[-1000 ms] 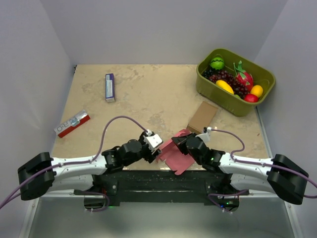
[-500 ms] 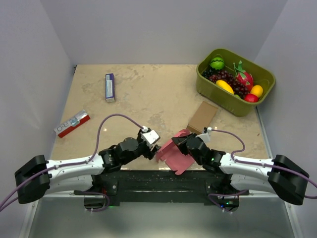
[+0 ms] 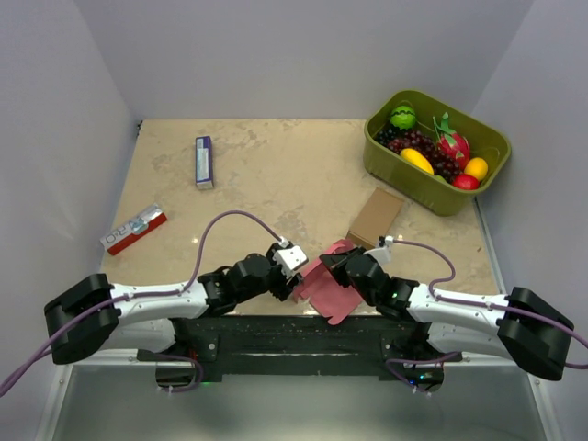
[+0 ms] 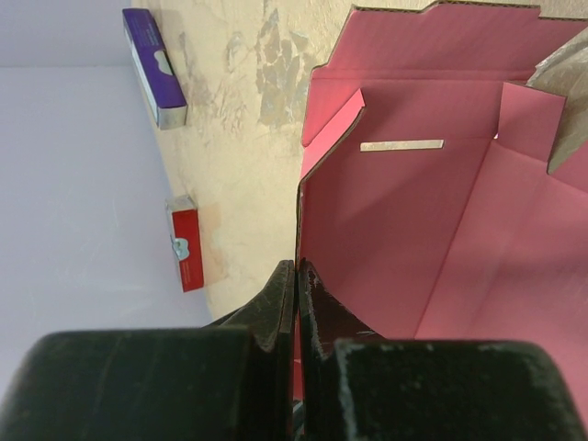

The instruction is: Fold the paper box

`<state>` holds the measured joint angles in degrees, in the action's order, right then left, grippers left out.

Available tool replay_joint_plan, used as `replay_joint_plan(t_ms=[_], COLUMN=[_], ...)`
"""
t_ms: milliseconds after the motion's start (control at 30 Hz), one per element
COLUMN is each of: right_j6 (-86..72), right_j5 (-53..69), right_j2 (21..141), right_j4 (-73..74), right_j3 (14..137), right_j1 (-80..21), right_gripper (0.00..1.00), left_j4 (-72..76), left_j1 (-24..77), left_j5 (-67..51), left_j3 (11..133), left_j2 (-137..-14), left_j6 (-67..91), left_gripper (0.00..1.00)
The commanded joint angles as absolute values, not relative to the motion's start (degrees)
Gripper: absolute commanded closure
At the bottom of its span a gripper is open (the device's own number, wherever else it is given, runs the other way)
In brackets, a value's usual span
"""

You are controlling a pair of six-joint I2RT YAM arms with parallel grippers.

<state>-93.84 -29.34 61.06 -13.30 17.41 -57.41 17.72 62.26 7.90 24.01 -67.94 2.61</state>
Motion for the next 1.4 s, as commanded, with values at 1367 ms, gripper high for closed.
replay_joint_plan(t_ms=[1367], right_j6=[-95.3], right_j5=[-34.6], right_j2=[59.9], right_j4=[-9.7], right_j3=[16.0], right_j1=[-57.5], right_gripper=[1.00], left_j4=[13.9], left_j1=[60.0], left_j5=[22.3], left_j3=[21.9], left_j2=[-55.3], left_j6=[20.6], left_gripper=[0.13])
